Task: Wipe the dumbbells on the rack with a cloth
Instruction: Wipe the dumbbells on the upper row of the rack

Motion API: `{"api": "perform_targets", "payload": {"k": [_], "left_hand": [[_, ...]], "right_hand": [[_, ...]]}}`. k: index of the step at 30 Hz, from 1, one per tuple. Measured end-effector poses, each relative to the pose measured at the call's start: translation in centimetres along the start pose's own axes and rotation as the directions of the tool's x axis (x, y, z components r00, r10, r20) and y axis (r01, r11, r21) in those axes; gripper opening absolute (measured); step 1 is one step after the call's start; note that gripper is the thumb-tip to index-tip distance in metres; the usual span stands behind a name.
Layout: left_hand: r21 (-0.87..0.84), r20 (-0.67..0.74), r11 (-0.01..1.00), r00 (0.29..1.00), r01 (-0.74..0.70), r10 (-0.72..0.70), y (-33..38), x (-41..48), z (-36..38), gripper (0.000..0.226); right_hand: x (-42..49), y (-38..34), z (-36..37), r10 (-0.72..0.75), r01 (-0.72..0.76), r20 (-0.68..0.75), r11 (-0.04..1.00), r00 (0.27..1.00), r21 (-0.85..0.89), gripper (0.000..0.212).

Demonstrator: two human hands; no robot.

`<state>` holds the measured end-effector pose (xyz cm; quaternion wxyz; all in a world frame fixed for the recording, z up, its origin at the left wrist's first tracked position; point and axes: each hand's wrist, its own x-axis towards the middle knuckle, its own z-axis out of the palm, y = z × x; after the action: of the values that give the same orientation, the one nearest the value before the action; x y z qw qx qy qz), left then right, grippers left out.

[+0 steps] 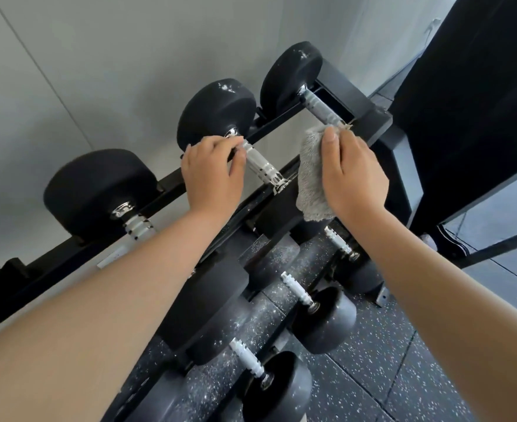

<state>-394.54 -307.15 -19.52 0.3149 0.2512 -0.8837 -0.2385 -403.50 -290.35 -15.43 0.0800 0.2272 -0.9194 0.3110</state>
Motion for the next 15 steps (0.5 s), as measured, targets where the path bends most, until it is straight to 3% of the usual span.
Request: {"api": "perform_targets", "payload": {"k": [6, 10, 13, 15], "left_hand": [[-0.063, 0.010, 0.997, 0.999, -0.033, 0.034, 0.8, 0.4, 2.4, 0.028], [-0.026, 0.064, 0.997, 0.995, -0.071, 0.073, 0.1, 1.2, 3.9, 0.039], [0.063, 0.240, 0.993, 0.967, -0.102, 0.085, -0.2, 2.0, 5.0, 0.046], [0.211, 0.353, 0.964, 0.932, -0.163, 0.081, -0.3, 2.4, 6.1, 0.046]], "right_hand": [[0.9, 0.1, 1.8, -0.110, 0.110, 0.000, 0.992, 0.994, -0.061, 0.045], [1.2, -0.1, 2.9, 0.059, -0.050, 0.076, 0.991, 0.995, -0.121, 0.048], [0.3, -0.6, 3.3, 0.136, -0.113, 0.142, 0.981, 0.980, -0.158, 0.055], [-0.6, -1.0, 3.6, 0.154, -0.125, 0.189, 0.980, 0.970, -0.155, 0.062]]}}
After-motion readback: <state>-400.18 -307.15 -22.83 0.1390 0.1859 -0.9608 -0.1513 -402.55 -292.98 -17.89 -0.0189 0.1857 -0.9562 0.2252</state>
